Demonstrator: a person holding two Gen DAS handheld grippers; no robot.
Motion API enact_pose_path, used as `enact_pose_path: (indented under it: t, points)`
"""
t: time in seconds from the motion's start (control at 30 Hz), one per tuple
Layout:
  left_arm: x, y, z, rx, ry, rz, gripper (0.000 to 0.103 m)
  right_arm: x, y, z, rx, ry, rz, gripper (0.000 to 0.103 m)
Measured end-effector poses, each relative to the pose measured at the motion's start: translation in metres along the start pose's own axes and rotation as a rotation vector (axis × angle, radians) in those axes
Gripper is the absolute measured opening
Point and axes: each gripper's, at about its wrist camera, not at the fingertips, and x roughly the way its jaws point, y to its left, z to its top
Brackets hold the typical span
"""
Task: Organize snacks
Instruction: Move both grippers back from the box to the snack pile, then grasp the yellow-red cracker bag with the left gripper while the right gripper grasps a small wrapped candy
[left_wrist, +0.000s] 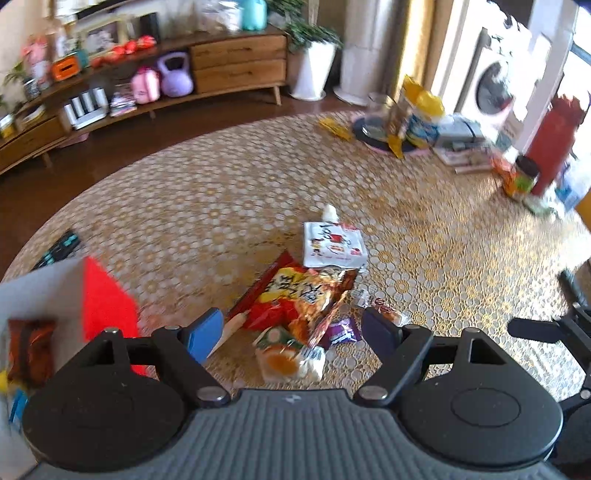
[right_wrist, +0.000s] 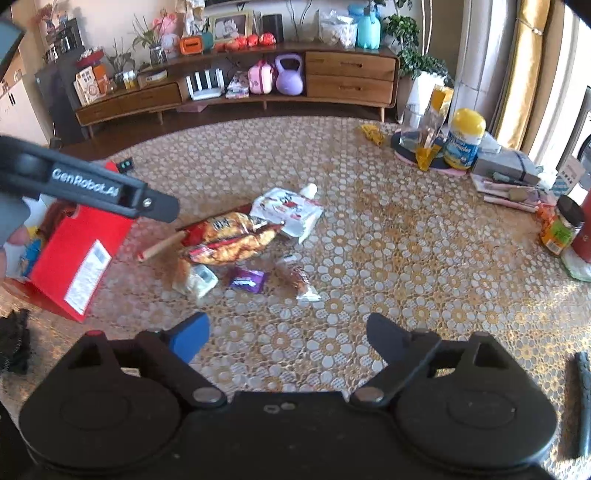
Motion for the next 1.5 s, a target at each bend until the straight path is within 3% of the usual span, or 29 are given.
enact_pose_path:
  t: [0.4,0.67,0.87,0.9,1.1,1.5]
  points:
    - [0.083,-0.017,0.011,0.096,0.073,0.045,0.082,0.077,-0.018,0.014,-0.016,0.039,-0.003,0.067]
    - [0.111,-0.022,0.006,0.134,0.09,0.058,0.082,0.107,-0.012,0.017,-0.069,0.045,0.003,0.052]
    - [0.116,-0.028,0.003,0.175,0.078,0.06,0.081,0.122,-0.011,0.019,-0.075,0.054,-0.005,0.033]
    - [0.116,-0.029,0.002,0.18,0.075,0.059,0.075,0.123,-0.011,0.019,-0.076,0.055,-0.006,0.031]
    - [0.114,-0.029,0.0,0.183,0.065,0.068,0.062,0.123,-0.009,0.018,-0.089,0.045,-0.023,0.013]
    - [0.076,-0.025,0.007,0.155,0.005,0.054,0.058,0.091,-0.016,0.014,-0.02,0.013,-0.035,0.012]
